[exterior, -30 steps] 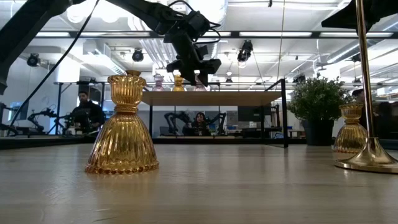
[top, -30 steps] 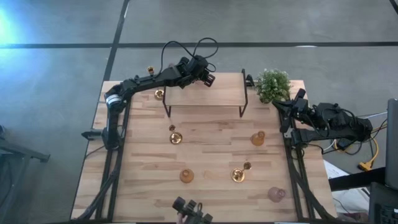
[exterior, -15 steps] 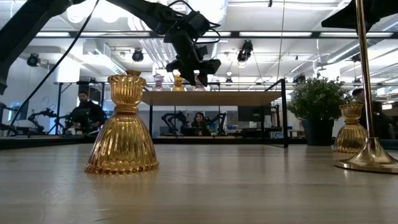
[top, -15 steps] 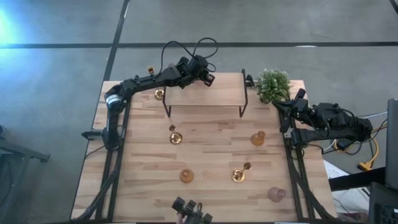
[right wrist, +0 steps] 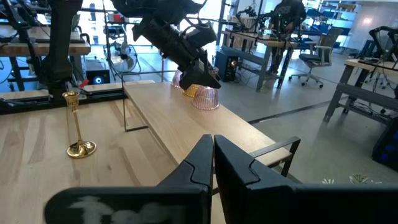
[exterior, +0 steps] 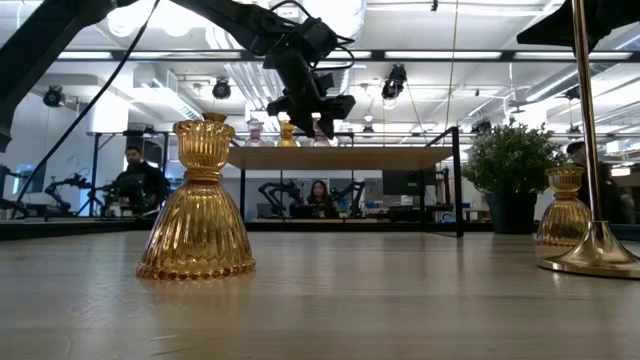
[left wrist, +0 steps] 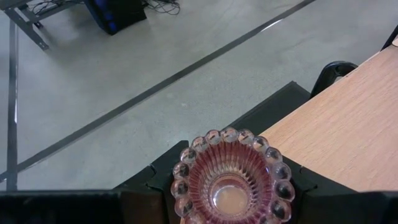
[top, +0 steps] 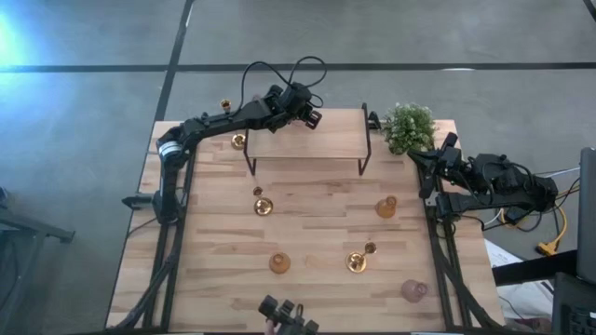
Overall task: Pick & Place candle stick holders
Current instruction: Put the top purple glass candle holder on the shelf aligned with the other glass candle holders, then adjust the glass candle holders on the shelf
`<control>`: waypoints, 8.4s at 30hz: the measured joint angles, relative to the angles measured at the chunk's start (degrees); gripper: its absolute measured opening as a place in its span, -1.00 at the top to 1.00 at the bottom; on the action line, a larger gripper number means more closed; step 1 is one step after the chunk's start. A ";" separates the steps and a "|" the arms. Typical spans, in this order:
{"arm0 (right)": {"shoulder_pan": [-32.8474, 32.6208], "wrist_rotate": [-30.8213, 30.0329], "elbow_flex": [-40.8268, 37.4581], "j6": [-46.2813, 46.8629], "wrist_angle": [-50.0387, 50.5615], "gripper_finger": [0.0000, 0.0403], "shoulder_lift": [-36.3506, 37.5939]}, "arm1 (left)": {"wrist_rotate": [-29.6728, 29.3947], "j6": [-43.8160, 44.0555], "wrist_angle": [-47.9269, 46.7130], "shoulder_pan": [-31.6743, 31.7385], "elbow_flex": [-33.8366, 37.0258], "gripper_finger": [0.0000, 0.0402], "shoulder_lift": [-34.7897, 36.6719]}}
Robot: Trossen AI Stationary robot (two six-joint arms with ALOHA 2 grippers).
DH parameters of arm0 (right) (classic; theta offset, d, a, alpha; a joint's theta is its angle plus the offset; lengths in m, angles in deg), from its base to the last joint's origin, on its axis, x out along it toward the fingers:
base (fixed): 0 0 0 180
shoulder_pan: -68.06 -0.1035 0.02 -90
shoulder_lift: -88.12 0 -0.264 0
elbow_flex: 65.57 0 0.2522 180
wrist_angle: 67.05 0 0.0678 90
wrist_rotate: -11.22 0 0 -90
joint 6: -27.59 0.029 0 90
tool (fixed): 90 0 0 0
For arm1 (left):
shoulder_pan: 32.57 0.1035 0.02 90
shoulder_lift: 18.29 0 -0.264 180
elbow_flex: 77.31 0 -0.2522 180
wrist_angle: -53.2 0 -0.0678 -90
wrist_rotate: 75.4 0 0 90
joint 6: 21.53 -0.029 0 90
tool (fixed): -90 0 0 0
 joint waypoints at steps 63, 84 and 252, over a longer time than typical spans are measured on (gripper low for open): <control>-0.02 0.01 0.01 0.00 0.00 0.96 0.00 | 1.13 -3.39 0.89 -0.38 -0.35 -0.14 0.11; 0.00 0.01 0.00 0.00 0.00 0.96 0.01 | -2.01 -12.01 -0.04 -1.20 -6.81 -0.14 0.24; 0.00 0.01 -0.01 0.00 0.00 0.96 0.02 | 24.57 -48.91 -30.02 9.65 -5.70 0.47 8.83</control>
